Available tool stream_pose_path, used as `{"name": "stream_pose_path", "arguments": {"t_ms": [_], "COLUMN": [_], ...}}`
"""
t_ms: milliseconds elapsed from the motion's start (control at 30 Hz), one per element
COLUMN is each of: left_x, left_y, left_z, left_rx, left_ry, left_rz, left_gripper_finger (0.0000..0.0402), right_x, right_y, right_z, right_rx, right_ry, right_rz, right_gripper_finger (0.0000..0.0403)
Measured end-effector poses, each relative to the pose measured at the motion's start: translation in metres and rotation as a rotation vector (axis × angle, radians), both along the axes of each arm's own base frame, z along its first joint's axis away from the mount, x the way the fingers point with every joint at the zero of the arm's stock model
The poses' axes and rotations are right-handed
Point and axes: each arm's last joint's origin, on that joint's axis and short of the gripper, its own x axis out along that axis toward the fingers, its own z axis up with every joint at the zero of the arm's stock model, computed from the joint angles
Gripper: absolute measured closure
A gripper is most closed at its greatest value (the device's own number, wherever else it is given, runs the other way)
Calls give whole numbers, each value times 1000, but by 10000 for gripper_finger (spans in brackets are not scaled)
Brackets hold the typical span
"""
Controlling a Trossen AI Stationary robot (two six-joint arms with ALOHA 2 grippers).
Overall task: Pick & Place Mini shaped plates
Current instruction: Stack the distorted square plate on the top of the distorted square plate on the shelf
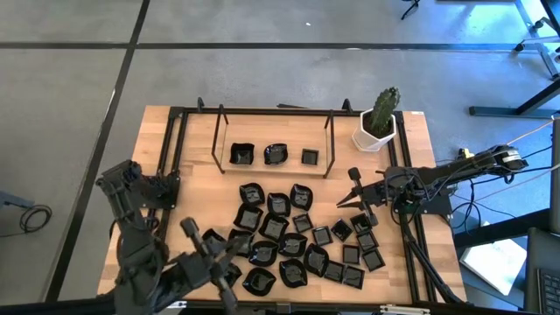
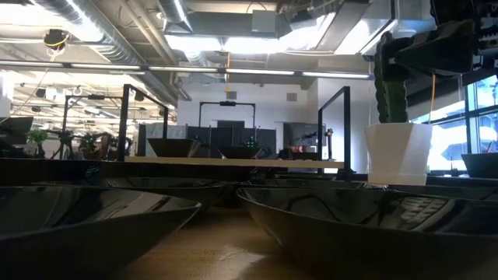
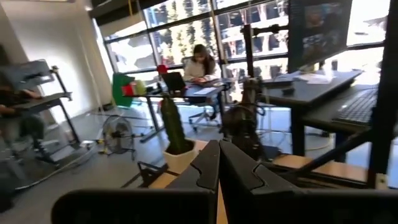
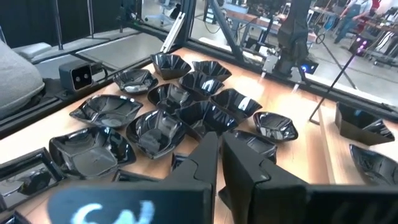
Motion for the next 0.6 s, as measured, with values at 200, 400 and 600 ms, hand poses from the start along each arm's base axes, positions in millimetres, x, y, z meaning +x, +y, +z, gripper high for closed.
{"name": "stream_pose_path", "arguments": {"t_ms": [200,400,600], "left_x": [29,86,114], "left_y": [26,84,155], "left_z": [0,-12,-46], "left_rx": [178,337,57], "left_ry": [137,265,538], "left_rz": [78,36,-378], "left_gripper_finger": [399,400,399], "right_x": [0,1,0], "right_y": [0,0,0], "right_z": [4,8,5], "right_rx": [8,16,29], "right_ry": [-40,-79,-46], "right_rz": [0,0,3], "right_gripper_finger": [377,377,377]}}
